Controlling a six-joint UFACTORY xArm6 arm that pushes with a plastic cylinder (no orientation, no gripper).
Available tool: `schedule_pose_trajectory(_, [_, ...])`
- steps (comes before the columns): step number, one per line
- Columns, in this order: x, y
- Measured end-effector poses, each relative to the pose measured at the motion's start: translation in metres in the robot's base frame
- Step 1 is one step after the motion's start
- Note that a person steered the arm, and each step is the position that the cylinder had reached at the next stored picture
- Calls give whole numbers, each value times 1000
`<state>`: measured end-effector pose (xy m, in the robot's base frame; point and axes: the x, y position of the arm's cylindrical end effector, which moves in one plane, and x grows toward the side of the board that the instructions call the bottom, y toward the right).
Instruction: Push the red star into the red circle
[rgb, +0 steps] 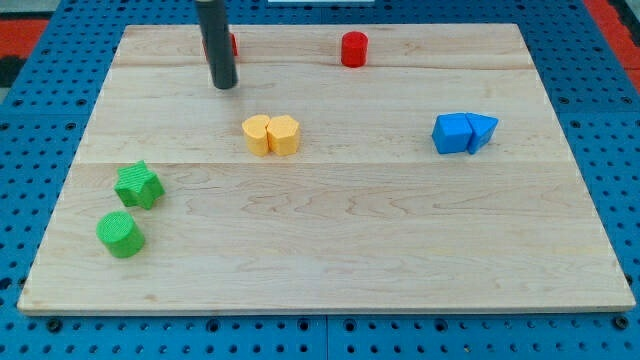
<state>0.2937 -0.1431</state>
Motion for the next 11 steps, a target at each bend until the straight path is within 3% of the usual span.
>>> schedule_pose_trajectory(2, [-64, -79])
schedule_pose_trajectory(8, [-58, 172])
schedule_pose_trajectory(10, [-56, 228])
schedule_pose_trajectory(11, [-9, 220])
